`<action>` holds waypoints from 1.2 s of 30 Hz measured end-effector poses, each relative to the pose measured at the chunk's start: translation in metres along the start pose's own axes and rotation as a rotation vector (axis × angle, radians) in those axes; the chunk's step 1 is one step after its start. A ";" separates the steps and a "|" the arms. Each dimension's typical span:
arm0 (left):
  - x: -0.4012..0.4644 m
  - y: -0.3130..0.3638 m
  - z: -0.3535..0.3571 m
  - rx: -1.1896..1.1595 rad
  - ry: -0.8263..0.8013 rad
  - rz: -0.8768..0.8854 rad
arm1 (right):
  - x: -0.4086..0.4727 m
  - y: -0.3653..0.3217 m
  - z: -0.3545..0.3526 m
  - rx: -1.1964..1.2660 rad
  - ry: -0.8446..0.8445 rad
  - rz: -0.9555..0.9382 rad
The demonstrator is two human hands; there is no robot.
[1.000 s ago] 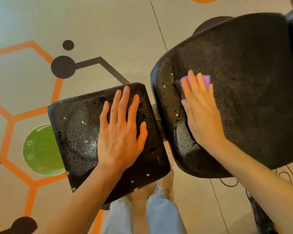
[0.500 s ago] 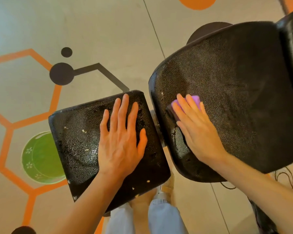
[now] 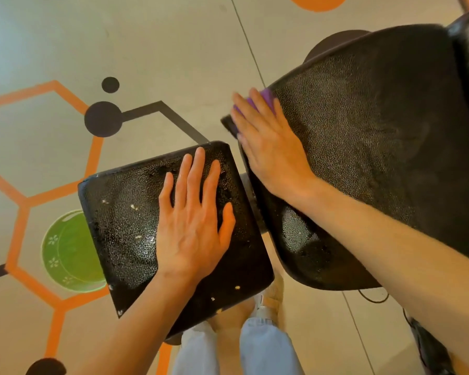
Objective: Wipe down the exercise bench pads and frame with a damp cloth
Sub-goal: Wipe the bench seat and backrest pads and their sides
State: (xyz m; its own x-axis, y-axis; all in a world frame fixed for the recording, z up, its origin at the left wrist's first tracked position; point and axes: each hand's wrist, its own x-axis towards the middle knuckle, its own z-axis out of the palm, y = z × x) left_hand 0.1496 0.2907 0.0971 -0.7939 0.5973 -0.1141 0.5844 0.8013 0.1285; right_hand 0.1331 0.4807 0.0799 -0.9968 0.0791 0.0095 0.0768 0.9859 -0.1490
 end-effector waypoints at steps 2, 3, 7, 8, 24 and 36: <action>0.000 0.000 0.000 -0.003 -0.004 0.002 | 0.006 -0.006 0.004 -0.050 0.027 0.025; 0.001 0.000 0.001 -0.008 -0.003 0.006 | -0.014 -0.007 0.006 -0.058 0.014 -0.004; 0.000 -0.001 0.001 -0.020 0.004 0.008 | -0.110 -0.012 -0.003 -0.027 -0.141 -0.089; 0.000 -0.001 0.001 -0.020 0.002 0.010 | -0.103 -0.010 0.000 -0.006 -0.127 -0.084; -0.001 -0.001 0.001 -0.033 0.010 0.004 | -0.071 -0.017 -0.003 0.081 -0.047 0.202; -0.001 -0.001 0.002 -0.038 0.021 0.007 | -0.113 -0.032 0.005 0.028 -0.041 0.178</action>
State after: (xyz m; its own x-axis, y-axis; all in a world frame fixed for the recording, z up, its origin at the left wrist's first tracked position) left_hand 0.1505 0.2893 0.0948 -0.7932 0.6019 -0.0922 0.5836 0.7946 0.1671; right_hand 0.2434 0.4397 0.0790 -0.9676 0.2454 -0.0593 0.2520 0.9524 -0.1718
